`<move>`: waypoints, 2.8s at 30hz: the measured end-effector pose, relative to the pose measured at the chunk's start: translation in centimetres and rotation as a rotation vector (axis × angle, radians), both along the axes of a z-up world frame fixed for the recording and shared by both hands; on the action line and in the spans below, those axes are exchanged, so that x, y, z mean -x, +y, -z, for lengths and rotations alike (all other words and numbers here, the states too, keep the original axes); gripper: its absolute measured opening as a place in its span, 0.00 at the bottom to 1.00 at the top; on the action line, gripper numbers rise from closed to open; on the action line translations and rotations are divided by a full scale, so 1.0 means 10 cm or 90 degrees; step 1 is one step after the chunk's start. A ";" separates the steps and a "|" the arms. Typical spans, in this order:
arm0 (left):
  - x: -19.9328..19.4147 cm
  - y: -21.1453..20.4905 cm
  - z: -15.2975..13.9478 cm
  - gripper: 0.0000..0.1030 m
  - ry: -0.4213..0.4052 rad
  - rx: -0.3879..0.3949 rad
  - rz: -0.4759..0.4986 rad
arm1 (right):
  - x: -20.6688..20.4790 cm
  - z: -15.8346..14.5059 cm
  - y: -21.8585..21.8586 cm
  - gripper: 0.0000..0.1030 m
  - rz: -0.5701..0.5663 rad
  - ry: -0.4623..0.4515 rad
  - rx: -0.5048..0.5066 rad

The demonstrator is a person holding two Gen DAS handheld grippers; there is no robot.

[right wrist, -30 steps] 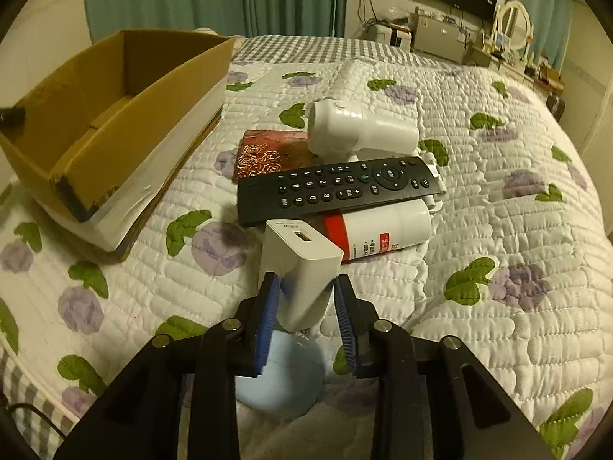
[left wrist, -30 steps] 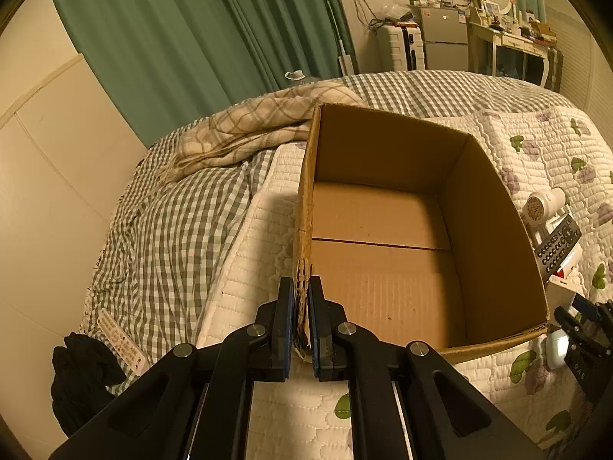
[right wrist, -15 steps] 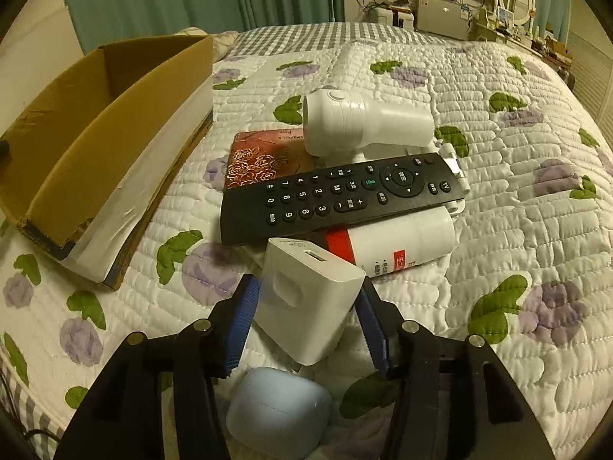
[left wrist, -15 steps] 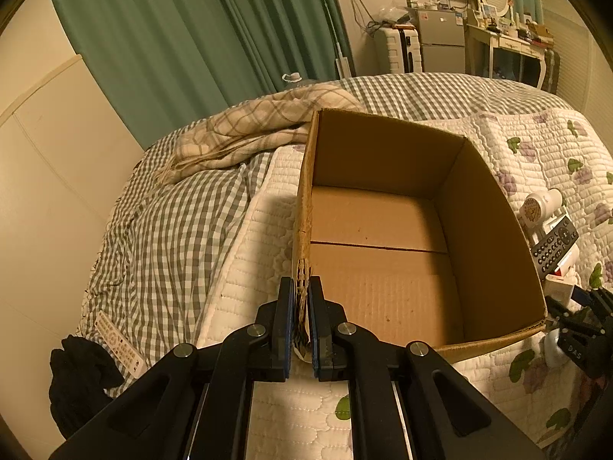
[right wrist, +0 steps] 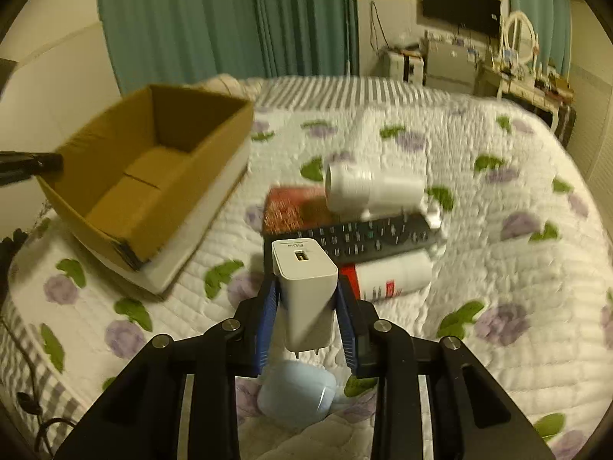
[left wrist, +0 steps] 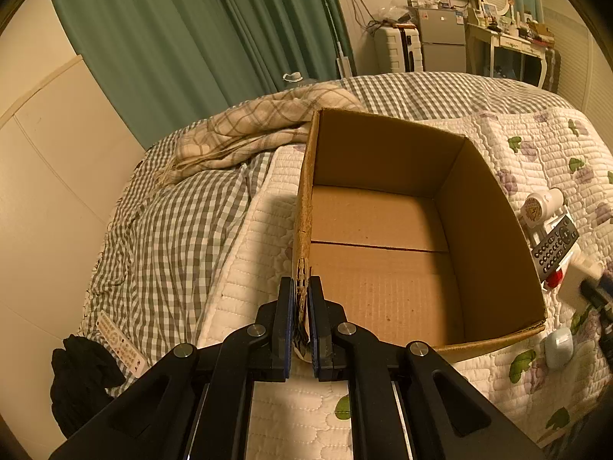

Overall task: Organize rigid objects
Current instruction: 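Carry the white power bank into the box and open the right gripper, then move the right gripper to the light-blue earbud case and grasp it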

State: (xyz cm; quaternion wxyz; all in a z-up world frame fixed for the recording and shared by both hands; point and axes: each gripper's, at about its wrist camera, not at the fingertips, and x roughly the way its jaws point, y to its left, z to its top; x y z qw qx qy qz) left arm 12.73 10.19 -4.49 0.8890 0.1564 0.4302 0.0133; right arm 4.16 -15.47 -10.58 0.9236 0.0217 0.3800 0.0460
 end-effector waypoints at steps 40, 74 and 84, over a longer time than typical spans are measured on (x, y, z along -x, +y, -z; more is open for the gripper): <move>-0.03 -0.02 0.00 0.07 0.001 0.003 -0.001 | -0.84 -0.79 1.09 0.81 -0.163 -0.084 0.055; -0.01 0.00 -0.01 0.07 0.001 0.009 -0.008 | 0.18 0.66 0.15 0.79 -0.089 0.174 0.132; -0.01 0.01 0.00 0.07 0.002 0.007 -0.007 | 0.11 0.78 0.18 0.59 -0.107 0.218 0.128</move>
